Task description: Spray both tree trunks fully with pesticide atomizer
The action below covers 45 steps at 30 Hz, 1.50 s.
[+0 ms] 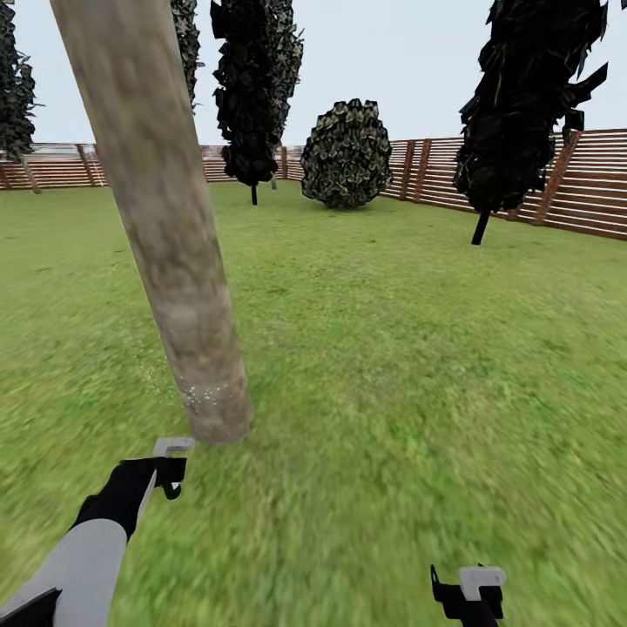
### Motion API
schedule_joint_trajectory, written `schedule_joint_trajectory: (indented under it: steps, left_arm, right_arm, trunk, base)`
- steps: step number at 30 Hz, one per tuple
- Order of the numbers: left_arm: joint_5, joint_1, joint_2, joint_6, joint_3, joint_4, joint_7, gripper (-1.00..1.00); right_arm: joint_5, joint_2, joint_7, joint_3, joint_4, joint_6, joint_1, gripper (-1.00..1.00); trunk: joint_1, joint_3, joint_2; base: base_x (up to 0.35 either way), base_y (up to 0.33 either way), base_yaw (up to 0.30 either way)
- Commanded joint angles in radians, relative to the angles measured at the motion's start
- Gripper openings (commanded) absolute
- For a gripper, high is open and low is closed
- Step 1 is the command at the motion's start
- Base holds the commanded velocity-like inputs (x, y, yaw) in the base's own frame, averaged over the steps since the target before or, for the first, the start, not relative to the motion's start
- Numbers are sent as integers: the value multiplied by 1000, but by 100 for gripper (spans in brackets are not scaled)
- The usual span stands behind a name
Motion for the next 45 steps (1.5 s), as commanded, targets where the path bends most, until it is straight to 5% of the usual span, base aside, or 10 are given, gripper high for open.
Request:
schedule_joint_trajectory:
  steps: [1,7,10,12,14,21,28,35,41,45]
  left_arm:
    - [-9,-24,-22,1,-1,0,1,-100]
    - [-8,-110,-50,26,-118,0,2,-100]
    - [-7,-121,-27,59,-125,-7,-8,-100]
    - [-6,-131,54,76,-122,-31,-88,-100]
    - [-6,-133,79,91,-121,-36,-128,-100]
    - [-7,-200,-2,150,-128,-38,-150,-100]
    - [-8,-228,99,204,-129,-67,-197,-100]
    - [-7,-246,45,245,-192,-119,-222,-100]
    - [-7,-269,152,273,-195,-143,-309,-100]
    - [-10,-269,138,272,-201,-144,-330,-100]
  right_arm:
    - [0,-1,0,0,0,0,0,100]
    - [2,-3,0,0,0,0,0,100]
    - [2,-3,0,0,0,0,0,100]
    - [2,-4,0,0,0,0,0,100]
    - [2,-4,0,0,0,0,0,100]
    - [2,-4,0,0,0,0,0,100]
    - [2,-4,0,0,0,0,0,100]
    - [2,-4,0,0,0,0,0,100]
    - [2,-4,0,0,0,0,0,100]
    - [2,-3,0,0,0,0,0,100]
  trunk:
    - [0,0,0]
    - [0,0,0]
    - [0,0,0]
    - [0,0,0]
    - [0,0,0]
    - [0,0,0]
    - [0,0,0]
    - [0,0,0]
    - [0,0,0]
    - [0,0,0]
  base:
    - [0,0,12]
    - [0,0,2]
    - [0,0,0]
    - [0,0,0]
    - [0,0,0]
    - [0,0,0]
    - [0,0,0]
    - [0,0,0]
    - [0,0,0]
    - [0,0,0]
